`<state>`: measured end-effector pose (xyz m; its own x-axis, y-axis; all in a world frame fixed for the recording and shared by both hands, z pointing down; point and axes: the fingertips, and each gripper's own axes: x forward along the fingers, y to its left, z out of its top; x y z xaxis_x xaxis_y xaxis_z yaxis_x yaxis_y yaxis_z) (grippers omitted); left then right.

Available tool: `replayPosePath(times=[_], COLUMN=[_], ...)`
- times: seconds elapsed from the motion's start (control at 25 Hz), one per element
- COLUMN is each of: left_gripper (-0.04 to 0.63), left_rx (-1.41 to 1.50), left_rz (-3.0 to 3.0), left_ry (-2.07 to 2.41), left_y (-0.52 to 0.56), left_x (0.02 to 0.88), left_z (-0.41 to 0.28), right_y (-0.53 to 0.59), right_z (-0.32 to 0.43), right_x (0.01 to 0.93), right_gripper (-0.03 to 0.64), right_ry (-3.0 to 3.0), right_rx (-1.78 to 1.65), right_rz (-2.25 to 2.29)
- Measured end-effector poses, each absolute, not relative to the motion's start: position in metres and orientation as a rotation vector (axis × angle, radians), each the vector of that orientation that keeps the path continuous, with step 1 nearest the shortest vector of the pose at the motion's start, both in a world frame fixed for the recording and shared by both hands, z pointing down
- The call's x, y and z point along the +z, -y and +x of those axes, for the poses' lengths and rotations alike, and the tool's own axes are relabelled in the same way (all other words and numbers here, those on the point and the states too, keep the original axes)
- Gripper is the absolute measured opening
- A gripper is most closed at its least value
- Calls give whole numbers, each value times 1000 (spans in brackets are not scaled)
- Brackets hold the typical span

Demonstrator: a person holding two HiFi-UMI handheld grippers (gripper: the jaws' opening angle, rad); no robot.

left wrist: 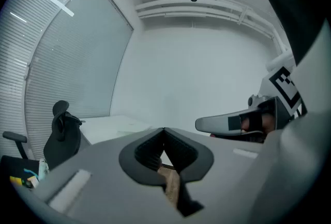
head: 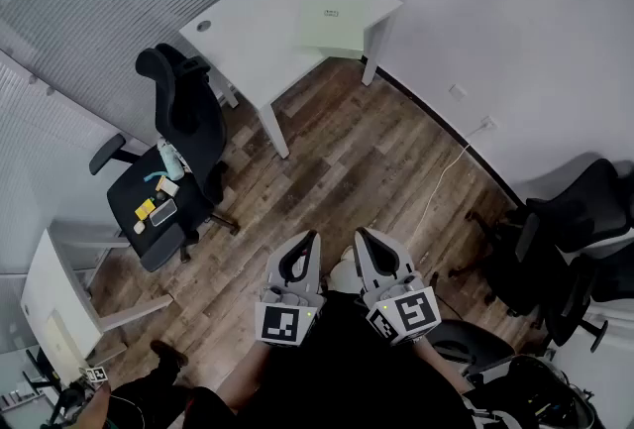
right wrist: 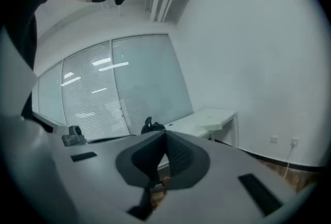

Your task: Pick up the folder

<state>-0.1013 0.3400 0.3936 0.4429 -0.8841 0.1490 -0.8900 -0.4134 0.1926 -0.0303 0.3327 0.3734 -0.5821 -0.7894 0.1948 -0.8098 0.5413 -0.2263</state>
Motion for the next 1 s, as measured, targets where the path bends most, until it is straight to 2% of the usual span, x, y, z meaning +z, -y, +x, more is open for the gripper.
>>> replayPosePath(times=[0.48,1.0], left_gripper=[5,5], left_rx=[12,6], left_rz=[2534,2535], left_ry=[1463,1500], left_y=[-349,-347], left_x=[386,388], left_z=[-92,-137], right_y=[-351,-355], right_z=[-31,-70], right_x=[364,369], right_gripper=[-2,0], right_ry=[2674,2682], right_rx=[388,367], right_rz=[1469,1491])
